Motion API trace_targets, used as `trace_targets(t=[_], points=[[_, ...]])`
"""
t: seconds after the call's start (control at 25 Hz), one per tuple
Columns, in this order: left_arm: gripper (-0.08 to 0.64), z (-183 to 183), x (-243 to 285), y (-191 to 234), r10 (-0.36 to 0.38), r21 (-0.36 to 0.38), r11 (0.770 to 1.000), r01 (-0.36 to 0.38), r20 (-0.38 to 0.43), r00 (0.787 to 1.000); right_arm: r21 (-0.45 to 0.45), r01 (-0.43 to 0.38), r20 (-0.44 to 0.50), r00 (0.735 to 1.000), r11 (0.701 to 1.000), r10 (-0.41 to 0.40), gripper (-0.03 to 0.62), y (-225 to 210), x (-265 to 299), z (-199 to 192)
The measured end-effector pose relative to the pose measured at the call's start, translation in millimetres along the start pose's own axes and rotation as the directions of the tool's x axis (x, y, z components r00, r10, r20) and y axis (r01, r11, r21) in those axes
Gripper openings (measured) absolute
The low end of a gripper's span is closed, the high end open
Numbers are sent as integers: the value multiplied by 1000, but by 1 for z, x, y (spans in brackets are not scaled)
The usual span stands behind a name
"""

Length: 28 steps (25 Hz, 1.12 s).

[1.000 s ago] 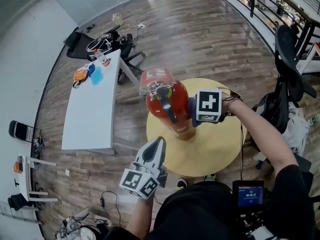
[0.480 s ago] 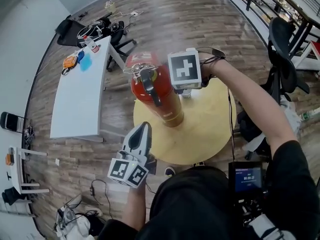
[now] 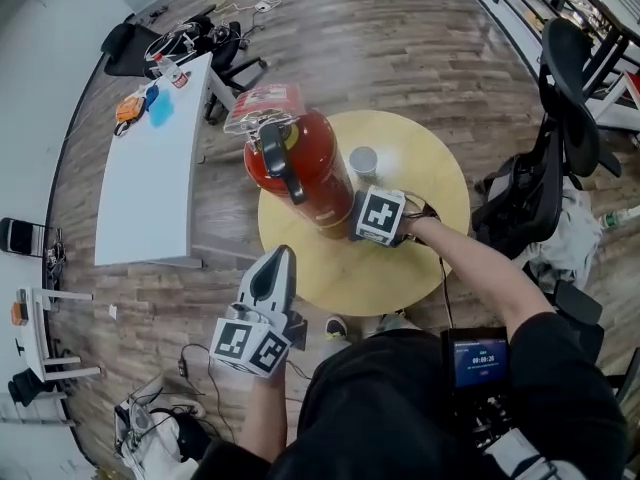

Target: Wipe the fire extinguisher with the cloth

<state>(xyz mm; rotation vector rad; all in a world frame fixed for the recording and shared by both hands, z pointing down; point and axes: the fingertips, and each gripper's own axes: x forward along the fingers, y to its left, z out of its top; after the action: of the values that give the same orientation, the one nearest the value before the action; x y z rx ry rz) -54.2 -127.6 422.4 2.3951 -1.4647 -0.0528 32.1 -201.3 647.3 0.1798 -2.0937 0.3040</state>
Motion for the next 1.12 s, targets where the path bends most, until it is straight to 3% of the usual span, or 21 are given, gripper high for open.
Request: trace_targets(t=[0.08,0.16,0.28,0.36,0.44,0.56,0.68,0.8,0.92,1.0,1.12], points=[[23,-5,-1,-3,1,1,1000,-1,-13,1000,47,-15,26,1000,999,14,112,20,22,-11],[23,-7,-3,-5,5,1,1000,-5,-25,1000,133,-37,117,993,990,21,112,35,27,-8],[23,-13,-7,-7,12,-7,1000,-13,-41,999,160,-77,328,944,984,20,112,59,4,14],[23,-18,-9,-9,17,-17,1000,-17,-50,999,108,-57,467,884,992,0,112,76,-29,32],[23,-23,-7,-13,9,-23,1000,-10,-56,998,67,-20,594,804,998,-23,114,88,-70,46],[23,-26,-4,-22,-28,-29,999,26,-55,998,79,45,715,694,996,-88,114,96,-129,48],[23,-24,-10,-32,-68,-36,997,67,-48,996,183,121,743,633,976,-218,114,99,-169,28],[23,-21,-24,-40,-108,-47,993,107,-24,994,358,172,741,546,918,-391,114,111,-202,4],[23,-20,-47,-49,-143,-56,988,142,-8,990,480,174,733,459,860,-502,114,144,-219,3],[23,-18,-66,-53,-173,-53,984,172,-4,985,509,193,723,433,839,-538,114,169,-218,11],[23,-15,-95,-55,-209,-44,977,209,5,978,538,232,697,419,810,-582,114,203,-211,28]])
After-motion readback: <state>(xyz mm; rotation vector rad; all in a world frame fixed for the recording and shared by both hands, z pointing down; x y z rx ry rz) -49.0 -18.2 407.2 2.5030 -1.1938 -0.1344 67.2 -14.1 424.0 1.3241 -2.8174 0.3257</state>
